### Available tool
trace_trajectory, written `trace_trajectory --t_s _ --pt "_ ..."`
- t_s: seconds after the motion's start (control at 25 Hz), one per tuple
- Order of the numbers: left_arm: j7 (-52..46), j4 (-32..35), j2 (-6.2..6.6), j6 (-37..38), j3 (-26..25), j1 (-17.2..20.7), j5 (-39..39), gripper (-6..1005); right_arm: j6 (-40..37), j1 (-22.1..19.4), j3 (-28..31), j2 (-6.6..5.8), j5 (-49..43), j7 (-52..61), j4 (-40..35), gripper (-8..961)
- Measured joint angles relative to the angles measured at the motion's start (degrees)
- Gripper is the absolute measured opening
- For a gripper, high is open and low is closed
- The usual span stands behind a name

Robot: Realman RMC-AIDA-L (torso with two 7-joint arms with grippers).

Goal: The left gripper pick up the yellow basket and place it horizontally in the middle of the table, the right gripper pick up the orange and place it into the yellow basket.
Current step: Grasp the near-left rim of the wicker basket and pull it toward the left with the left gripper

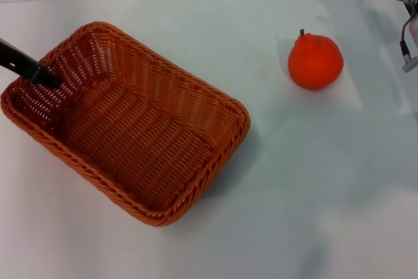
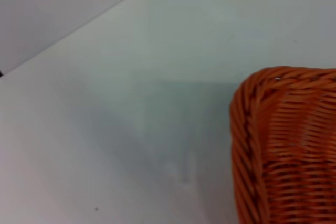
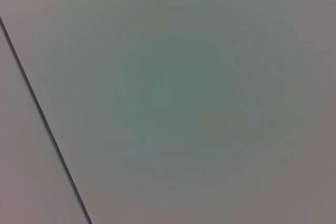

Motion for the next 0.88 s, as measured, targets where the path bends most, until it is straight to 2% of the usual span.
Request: trace_trajectory --t_s 0.16,0.4,0.6,0.64,0.68,0.88 --pt "-0.02 -0.05 -0.02 0.80 0.19 -0.45 0.03 445 0.39 0.20 0.01 0.00 0.01 0.00 0.00 857" --pt "0.17 -1.59 0.12 1.26 -0.65 -0.95 -0.99 235 0.82 0.25 0.09 0.00 0.08 0.00 0.00 857" --pt "1.66 -0.73 1.18 5.48 -5.02 -0.43 -6.36 163 0.90 -0.01 0.15 0.00 0.09 0.00 0.34 857" --pt "1.80 0.50 2.07 8.39 -9.19 0.85 -10.27 163 0.86 -0.12 0.19 0.00 0.09 0.00 0.40 857" --pt "1.80 0.50 2.07 8.39 -9.19 0.85 -10.27 163 0.76 -0.20 0.21 0.00 0.09 0.00 0.41 857" --pt "-1.14 1.43 3.98 12.67 -18.53 4.51 -17.30 163 0.60 -0.47 0.32 0.00 0.09 0.00 0.44 856"
